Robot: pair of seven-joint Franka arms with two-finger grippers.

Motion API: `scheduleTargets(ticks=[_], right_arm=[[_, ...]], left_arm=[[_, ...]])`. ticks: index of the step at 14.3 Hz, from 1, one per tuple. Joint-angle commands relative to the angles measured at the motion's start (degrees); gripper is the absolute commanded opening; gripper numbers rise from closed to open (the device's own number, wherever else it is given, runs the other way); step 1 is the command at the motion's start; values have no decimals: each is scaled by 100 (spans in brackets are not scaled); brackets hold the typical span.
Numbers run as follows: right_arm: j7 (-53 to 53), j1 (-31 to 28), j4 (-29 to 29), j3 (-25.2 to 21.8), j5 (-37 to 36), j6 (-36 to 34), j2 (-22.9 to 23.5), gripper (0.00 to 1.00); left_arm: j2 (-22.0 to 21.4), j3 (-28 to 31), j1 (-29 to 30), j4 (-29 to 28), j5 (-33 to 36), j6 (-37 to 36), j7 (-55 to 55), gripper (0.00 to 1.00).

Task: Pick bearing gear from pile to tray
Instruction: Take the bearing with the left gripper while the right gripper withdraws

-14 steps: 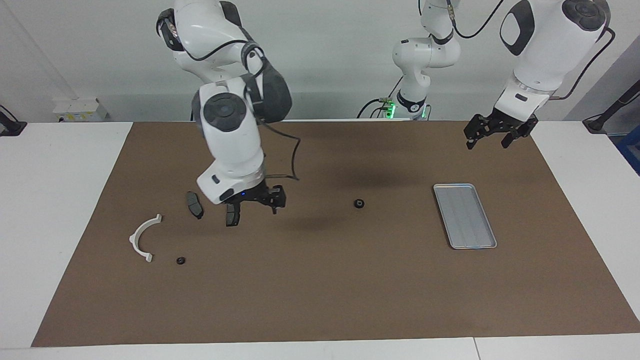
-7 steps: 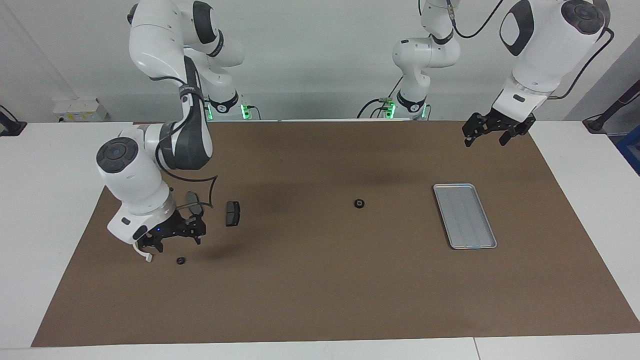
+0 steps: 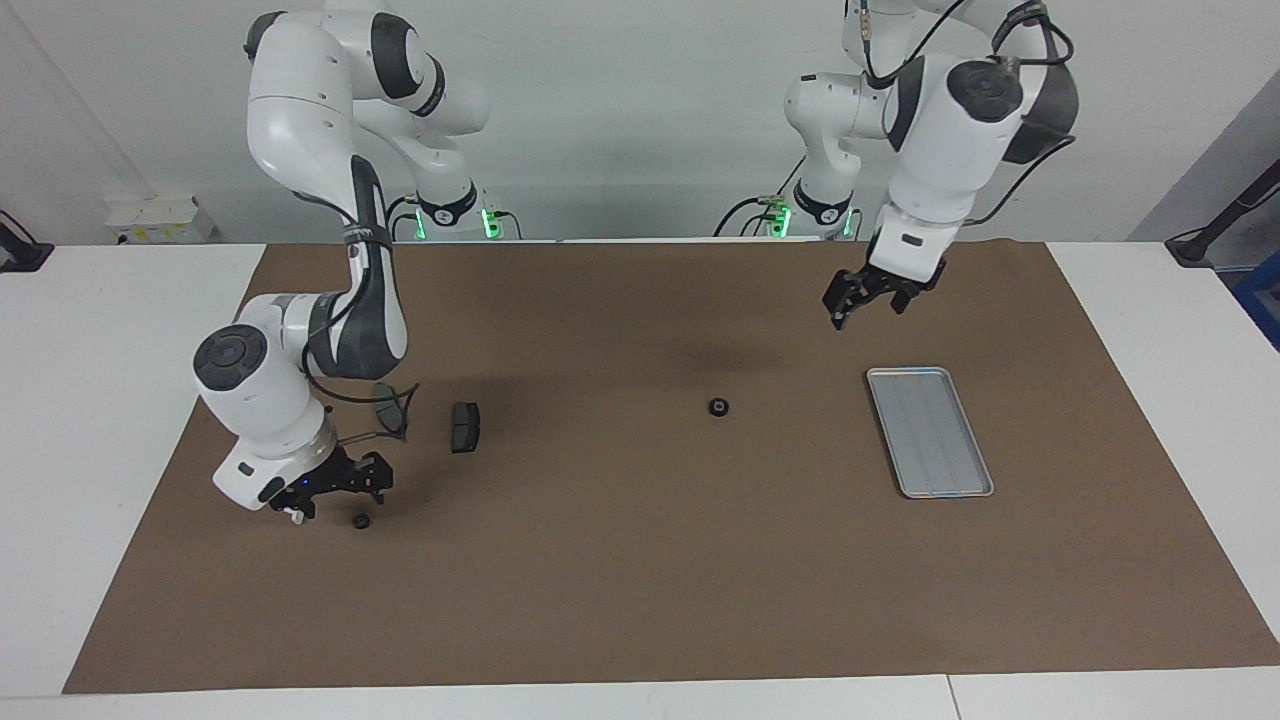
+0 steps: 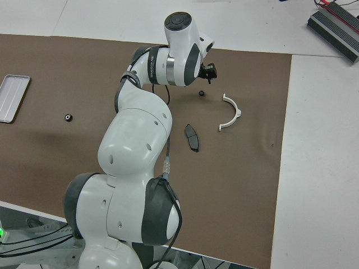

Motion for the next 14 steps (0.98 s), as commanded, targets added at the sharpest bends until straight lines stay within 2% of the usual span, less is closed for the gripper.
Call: scheduleTargets(ticks=[1, 3, 5, 8, 11, 14], right_arm=[[-72, -92, -276, 95, -48, 437, 8, 100], [-37, -65, -276, 95, -48, 526, 70, 100], [-37, -48, -276, 95, -39, 596, 105, 100], [-37, -65, -302, 95, -39, 641, 149, 98], [-11, -83, -364, 95, 13, 614, 158, 95], [481, -83, -382, 86, 31, 605, 184, 95]], left_arm=[[433, 78, -551, -355, -9, 978, -1087, 100], [459, 78, -832, -1022, -9, 1841, -1337, 100], [1098, 113, -1280, -999, -1, 2168, -1757, 100], [1784, 122, -1667, -824, 25, 2685, -2686, 100], [1901, 131, -1616, -744, 43, 2872, -2717, 100], [2007, 139, -1607, -735, 52, 3005, -2717, 100]])
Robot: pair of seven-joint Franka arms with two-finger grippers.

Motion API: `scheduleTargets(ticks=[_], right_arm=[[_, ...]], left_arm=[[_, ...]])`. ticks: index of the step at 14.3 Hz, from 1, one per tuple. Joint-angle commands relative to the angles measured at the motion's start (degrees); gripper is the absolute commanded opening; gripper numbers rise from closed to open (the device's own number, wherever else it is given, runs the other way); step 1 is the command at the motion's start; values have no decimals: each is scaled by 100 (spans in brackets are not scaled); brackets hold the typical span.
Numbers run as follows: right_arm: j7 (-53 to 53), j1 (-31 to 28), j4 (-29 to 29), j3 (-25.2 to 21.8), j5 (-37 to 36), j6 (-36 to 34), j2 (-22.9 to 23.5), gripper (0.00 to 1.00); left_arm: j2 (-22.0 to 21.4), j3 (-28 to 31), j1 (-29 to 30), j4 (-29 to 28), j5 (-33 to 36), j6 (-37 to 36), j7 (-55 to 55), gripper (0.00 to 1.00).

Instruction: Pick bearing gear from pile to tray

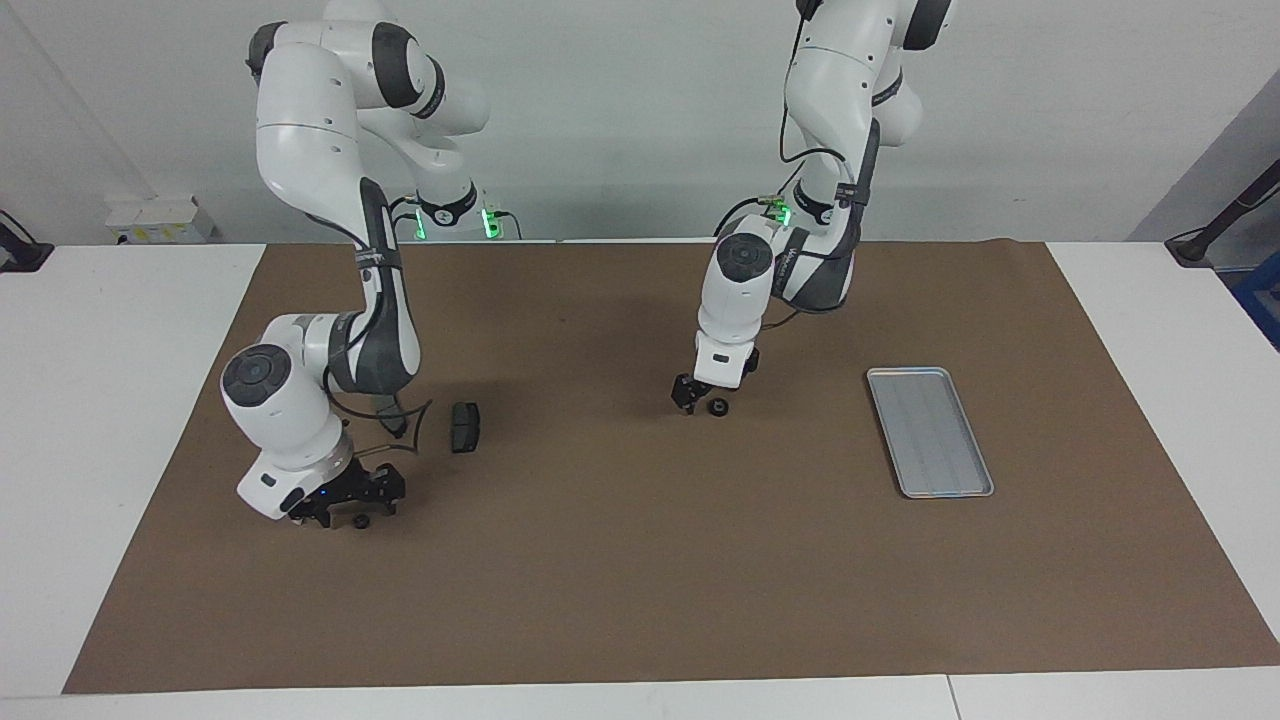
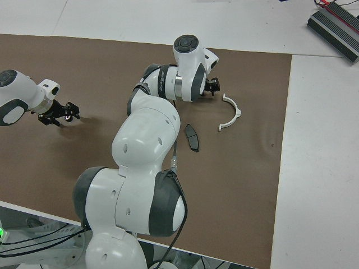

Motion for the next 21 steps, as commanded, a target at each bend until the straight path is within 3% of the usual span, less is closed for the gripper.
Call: scheduleTargets(ticks=[1, 3, 6, 14, 19, 20, 21], right_arm=[[285, -60, -73, 65, 25, 94, 3, 95], [417, -51, -64, 65, 25, 103, 3, 95], [435, -60, -38, 65, 25, 111, 3, 84], [444, -86, -20, 65, 25, 147, 3, 54], [435, -104, -20, 65, 25, 147, 3, 35], [435, -104, -20, 65, 25, 155, 3, 31], [435, -104, -20, 65, 25, 155, 3, 29]], left_arm=[[93, 65, -38, 66, 58, 88, -95, 100], [93, 91, -30, 58, 137, 88, -95, 95], [93, 91, 5, 40, 138, 106, -95, 70], [120, 82, 164, 40, 384, 168, -42, 64], [102, 82, 76, -21, 375, 159, -173, 19], [102, 82, 76, -30, 375, 159, -322, 6], [102, 82, 76, -22, 375, 107, -401, 0]])
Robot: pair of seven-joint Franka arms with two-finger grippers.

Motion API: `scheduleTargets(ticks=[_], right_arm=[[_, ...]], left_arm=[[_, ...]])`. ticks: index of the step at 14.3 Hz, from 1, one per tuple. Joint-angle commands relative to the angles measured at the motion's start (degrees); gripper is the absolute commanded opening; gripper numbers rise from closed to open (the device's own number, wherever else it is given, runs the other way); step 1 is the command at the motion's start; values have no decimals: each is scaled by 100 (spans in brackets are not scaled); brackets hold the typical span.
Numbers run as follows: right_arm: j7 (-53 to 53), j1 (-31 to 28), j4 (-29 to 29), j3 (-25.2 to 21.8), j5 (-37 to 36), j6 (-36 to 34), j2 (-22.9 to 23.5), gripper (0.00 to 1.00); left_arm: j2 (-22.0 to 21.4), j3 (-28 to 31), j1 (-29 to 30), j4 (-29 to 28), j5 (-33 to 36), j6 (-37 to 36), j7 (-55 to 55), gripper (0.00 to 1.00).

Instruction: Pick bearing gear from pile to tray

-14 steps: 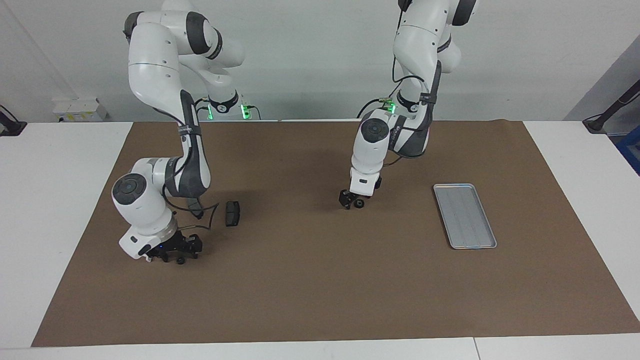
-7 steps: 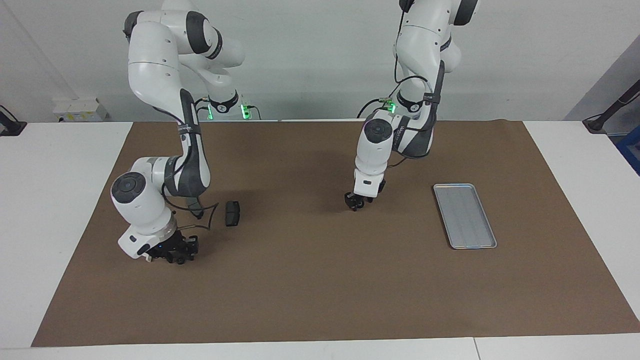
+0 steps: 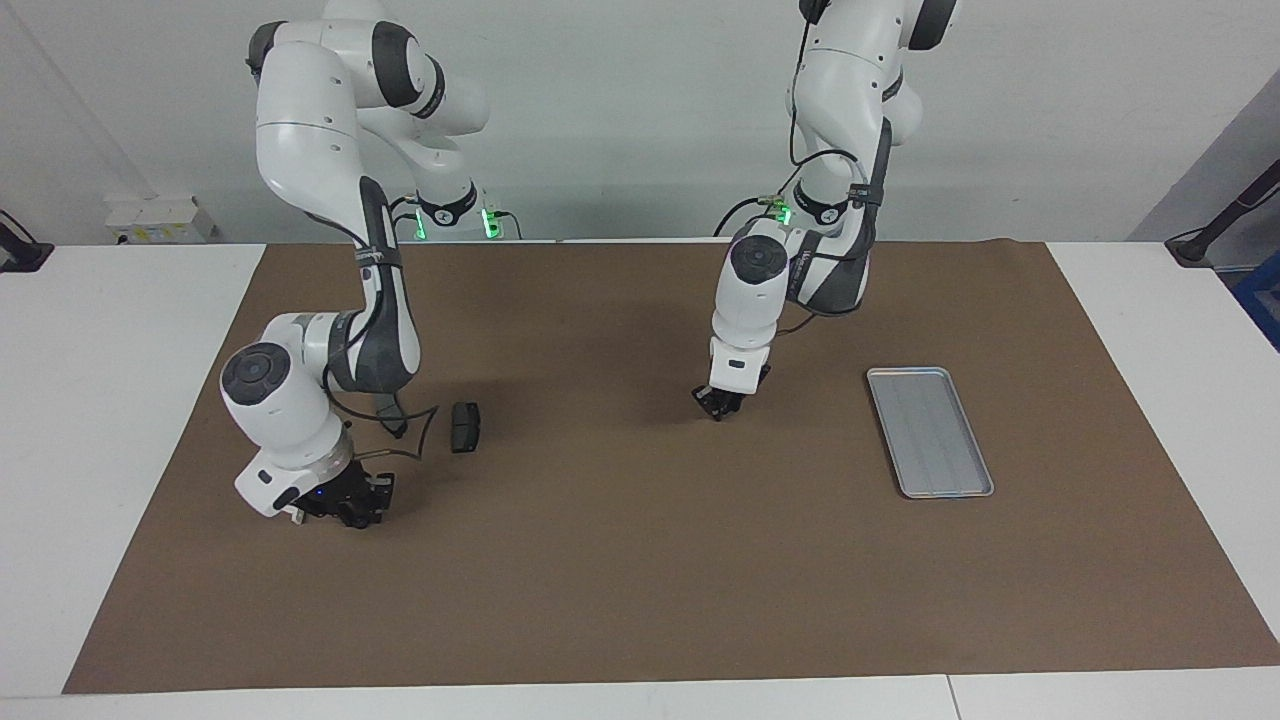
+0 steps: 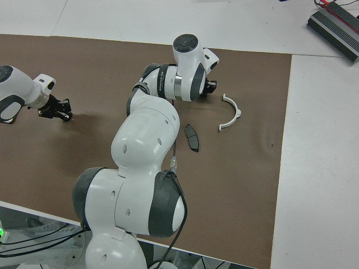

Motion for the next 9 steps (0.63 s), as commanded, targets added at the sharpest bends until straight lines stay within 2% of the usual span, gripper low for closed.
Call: scheduleTargets(ticks=[1, 3, 5, 7, 9], right_arm=[[57, -131, -45, 46, -3, 141, 40, 26], [48, -140, -45, 46, -11, 141, 40, 11], [48, -148, -45, 46, -11, 132, 40, 0], [39, -148, -45, 46, -20, 132, 40, 0], [48, -140, -10, 46, -20, 53, 31, 0]], left_arm=[[102, 9, 12, 4, 117, -97, -275, 0], [76, 9, 248, 354, 134, -667, -152, 0], [-309, 0, 721, 216, 135, -1002, 801, 0], [-679, 0, 1292, -21, 126, -1293, 1969, 0], [-742, 0, 1978, -75, 126, -1311, 3217, 0]])
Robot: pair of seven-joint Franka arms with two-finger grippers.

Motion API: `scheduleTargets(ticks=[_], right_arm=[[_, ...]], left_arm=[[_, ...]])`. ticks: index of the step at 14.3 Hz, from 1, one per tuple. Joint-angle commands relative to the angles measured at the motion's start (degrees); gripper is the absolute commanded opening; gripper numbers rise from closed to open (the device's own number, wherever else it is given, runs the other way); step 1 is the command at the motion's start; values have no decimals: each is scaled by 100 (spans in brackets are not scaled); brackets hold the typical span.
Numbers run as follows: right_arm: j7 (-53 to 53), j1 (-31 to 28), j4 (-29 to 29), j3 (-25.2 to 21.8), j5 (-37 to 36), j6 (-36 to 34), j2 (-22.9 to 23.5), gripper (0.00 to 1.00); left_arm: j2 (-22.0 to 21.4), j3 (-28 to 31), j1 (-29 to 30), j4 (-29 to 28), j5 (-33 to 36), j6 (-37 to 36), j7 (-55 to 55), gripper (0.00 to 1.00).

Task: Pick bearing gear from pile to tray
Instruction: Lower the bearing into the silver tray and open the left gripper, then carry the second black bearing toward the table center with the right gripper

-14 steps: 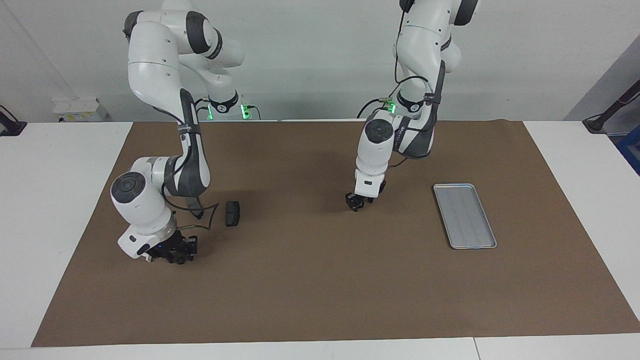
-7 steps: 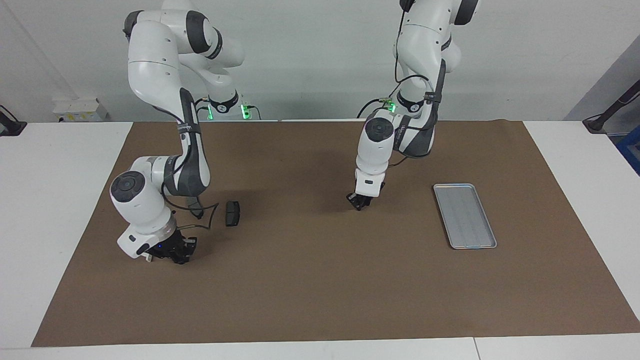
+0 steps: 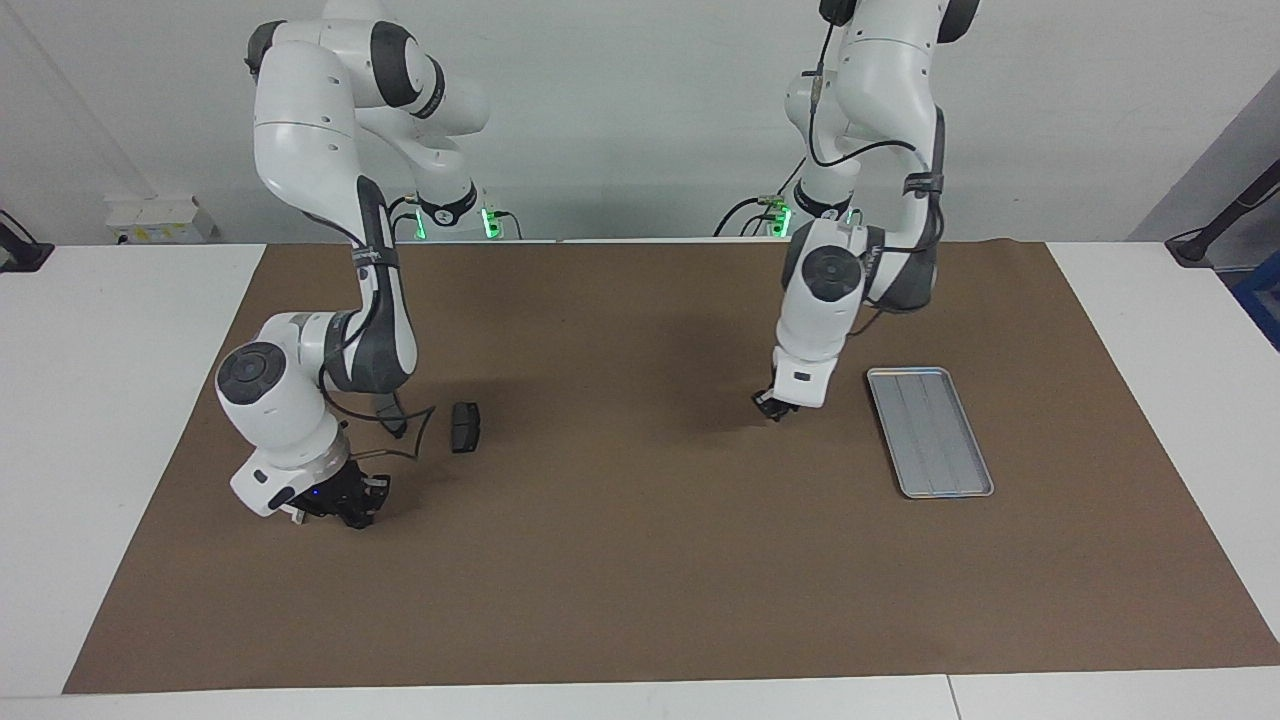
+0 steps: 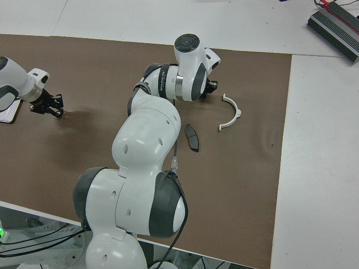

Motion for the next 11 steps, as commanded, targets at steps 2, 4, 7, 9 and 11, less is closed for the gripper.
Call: scheduleTargets(ticks=[2, 4, 7, 9, 11], right_arm=[[74, -6, 84, 39, -30, -255, -82, 0], [336, 64, 557, 39, -100, -1096, -152, 0], [1300, 599, 1208, 39, -83, -2519, -397, 0], [2467, 1047, 1664, 74, -22, -3338, -451, 0], [3881, 1478, 1921, 135, 57, -3692, -469, 0]], left_arm=[[-325, -70, 1229, -317, 71, -58, 2104, 0], [-351, -70, 1679, -483, 62, 56, 3081, 0], [-360, -70, 1839, -651, 62, 241, 3919, 0], [-369, -78, 1830, -765, 62, 285, 3956, 0], [-377, -78, 1830, -862, 36, 338, 3964, 0]])
